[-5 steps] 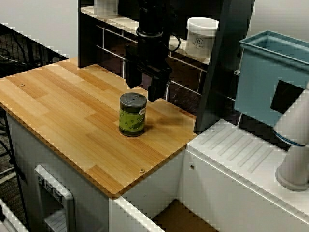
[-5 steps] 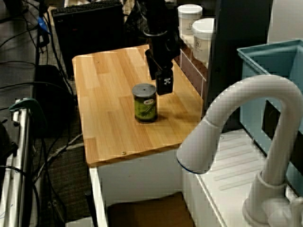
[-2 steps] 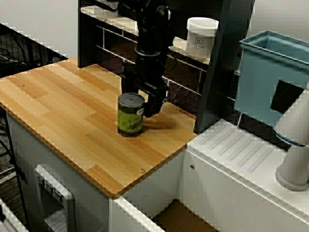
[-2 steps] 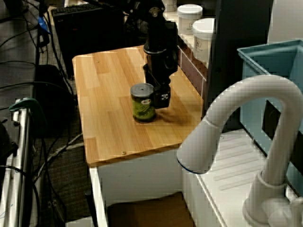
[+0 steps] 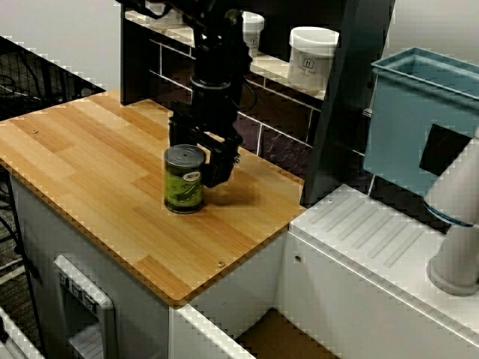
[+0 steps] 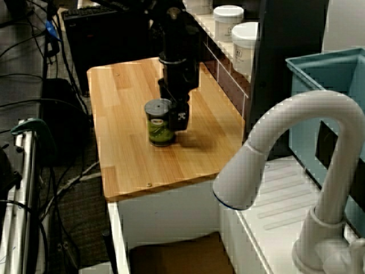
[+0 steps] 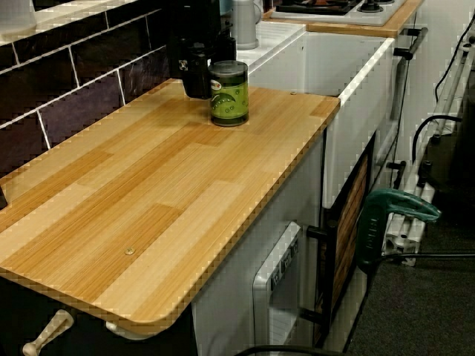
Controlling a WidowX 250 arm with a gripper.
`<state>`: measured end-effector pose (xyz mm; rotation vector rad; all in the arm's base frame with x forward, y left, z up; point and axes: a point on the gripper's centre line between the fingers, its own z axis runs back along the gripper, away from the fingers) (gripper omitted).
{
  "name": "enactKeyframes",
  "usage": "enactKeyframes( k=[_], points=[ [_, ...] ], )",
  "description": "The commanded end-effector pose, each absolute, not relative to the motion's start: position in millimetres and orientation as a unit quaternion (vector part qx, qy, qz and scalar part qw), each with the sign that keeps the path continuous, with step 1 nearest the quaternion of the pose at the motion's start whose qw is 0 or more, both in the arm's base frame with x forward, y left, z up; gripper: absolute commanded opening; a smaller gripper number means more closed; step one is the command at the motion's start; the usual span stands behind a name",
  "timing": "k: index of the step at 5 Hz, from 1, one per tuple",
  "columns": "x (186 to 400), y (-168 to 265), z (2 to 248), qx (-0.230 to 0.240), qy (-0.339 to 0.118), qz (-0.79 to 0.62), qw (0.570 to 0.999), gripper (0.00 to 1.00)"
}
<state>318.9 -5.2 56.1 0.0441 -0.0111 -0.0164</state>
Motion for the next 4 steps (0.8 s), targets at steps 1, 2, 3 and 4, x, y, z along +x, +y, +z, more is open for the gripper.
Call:
enactKeyframes(
  k=[1, 2, 3, 4],
  points=[
    [300, 1, 79, 0.022, -0.04, -0.015, 0.999, 1.0],
    [287, 5, 75, 0.02, -0.038, -0.015, 0.999, 1.0],
    [275, 7, 72, 0.02, -0.034, -0.018, 0.999, 1.0],
    [261, 9, 73, 0.019, -0.035, -0.023, 0.999, 1.0]
  ],
)
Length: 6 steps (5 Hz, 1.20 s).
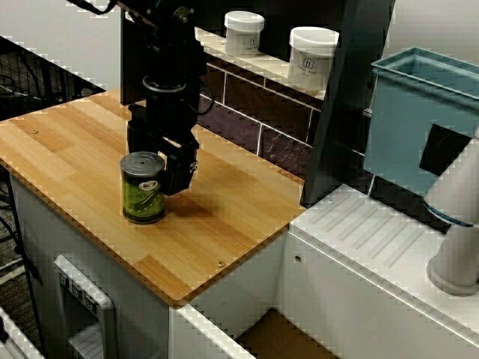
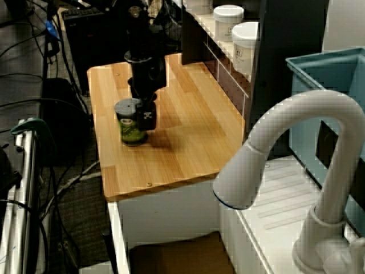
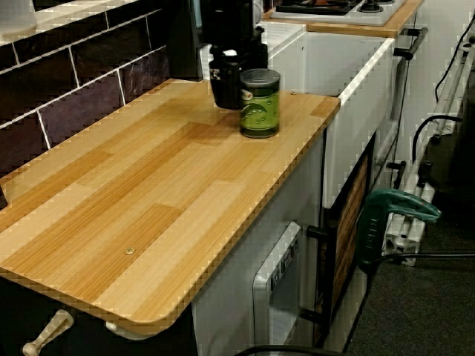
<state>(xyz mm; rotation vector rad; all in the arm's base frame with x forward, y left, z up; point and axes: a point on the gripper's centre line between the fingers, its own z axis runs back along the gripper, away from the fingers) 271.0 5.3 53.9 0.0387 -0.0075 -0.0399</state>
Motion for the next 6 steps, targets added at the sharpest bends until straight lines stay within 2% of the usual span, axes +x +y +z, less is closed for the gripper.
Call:
enactKeyframes(
  k=[1, 2, 4, 6],
  points=[
    [256, 12, 72, 0.017, -0.032, -0.022, 0.999, 1.0],
    [256, 13, 75, 0.018, -0.035, -0.021, 0.999, 1.0],
    [274, 12, 85, 0.018, -0.039, -0.017, 0.999, 1.0],
    [282, 11, 116, 0.001, -0.054, -0.02, 0.998, 1.0]
  ],
)
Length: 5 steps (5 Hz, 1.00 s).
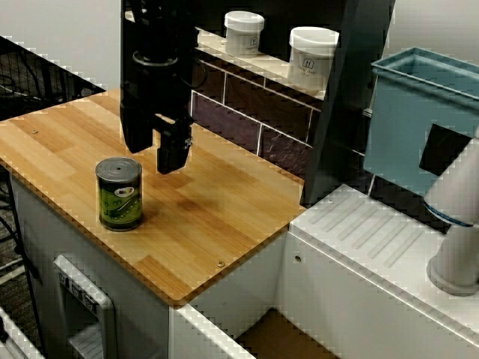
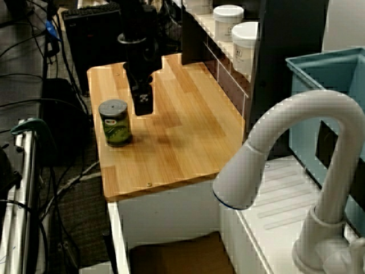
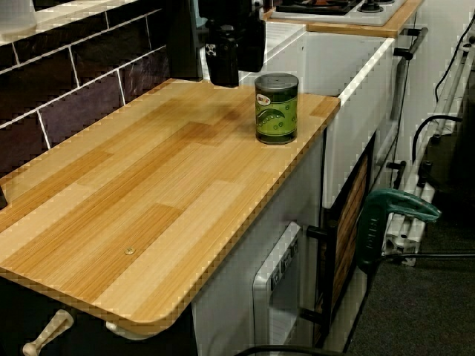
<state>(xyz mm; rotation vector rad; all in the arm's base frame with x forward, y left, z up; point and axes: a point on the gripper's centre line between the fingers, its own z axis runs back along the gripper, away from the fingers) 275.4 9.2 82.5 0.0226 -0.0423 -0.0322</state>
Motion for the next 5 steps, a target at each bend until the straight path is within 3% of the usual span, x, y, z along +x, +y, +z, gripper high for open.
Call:
enactKeyframes(
  k=[1, 4, 5],
  points=[
    [278, 8, 130, -0.007, -0.059, -0.027, 0.998, 1.0],
    [249, 6, 145, 0.006, -0.047, -0.055, 0.997, 1.0],
    [236, 11, 136, 0.01, -0.027, -0.057, 0.998, 1.0]
  ],
)
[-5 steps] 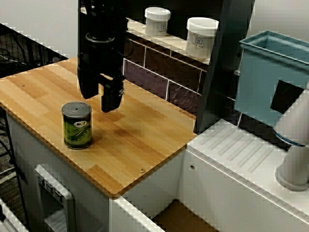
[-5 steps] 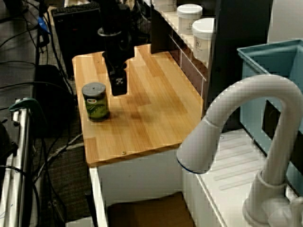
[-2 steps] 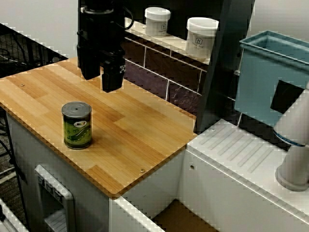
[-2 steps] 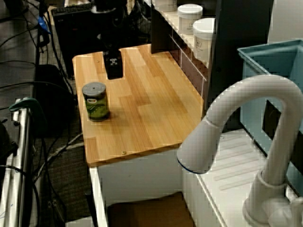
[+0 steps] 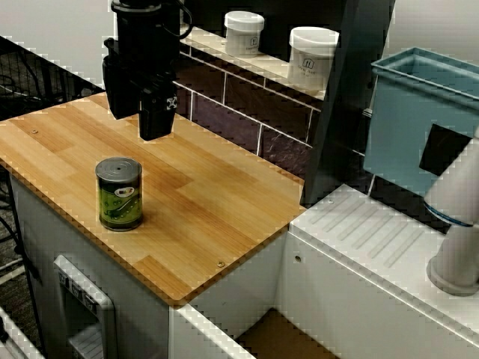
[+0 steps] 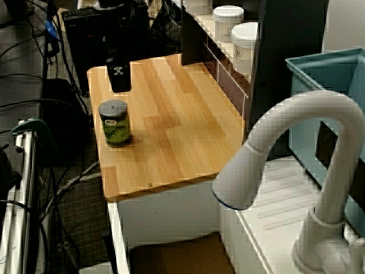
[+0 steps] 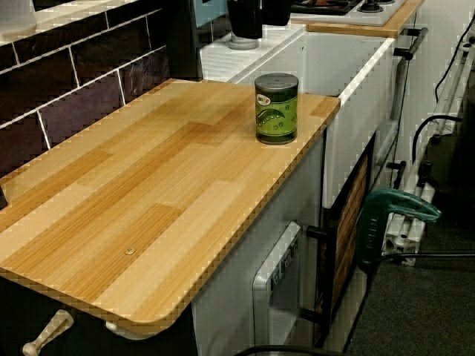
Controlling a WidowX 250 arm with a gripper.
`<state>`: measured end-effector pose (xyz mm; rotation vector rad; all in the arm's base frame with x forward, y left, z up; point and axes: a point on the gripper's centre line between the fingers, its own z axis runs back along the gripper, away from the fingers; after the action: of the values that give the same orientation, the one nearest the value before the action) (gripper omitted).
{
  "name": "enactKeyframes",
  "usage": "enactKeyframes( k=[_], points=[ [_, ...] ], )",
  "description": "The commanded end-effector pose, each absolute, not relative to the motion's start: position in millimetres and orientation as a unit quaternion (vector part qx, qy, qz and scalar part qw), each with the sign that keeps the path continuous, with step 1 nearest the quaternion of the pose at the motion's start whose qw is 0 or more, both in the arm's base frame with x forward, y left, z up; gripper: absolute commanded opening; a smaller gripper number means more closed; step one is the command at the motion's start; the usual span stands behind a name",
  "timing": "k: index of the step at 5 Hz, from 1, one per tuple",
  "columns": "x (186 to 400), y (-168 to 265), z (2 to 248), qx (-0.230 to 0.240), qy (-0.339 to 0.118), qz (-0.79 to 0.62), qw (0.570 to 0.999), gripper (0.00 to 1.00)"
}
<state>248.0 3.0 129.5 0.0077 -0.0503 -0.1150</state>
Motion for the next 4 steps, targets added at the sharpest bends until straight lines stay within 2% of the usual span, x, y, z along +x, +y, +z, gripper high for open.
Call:
enactKeyframes(
  k=[1, 4],
  points=[
    [223, 11, 129, 0.018, -0.023, -0.06, 0.998, 1.0],
    [193, 15, 97, 0.039, -0.005, -0.064, 0.997, 1.0]
  ],
)
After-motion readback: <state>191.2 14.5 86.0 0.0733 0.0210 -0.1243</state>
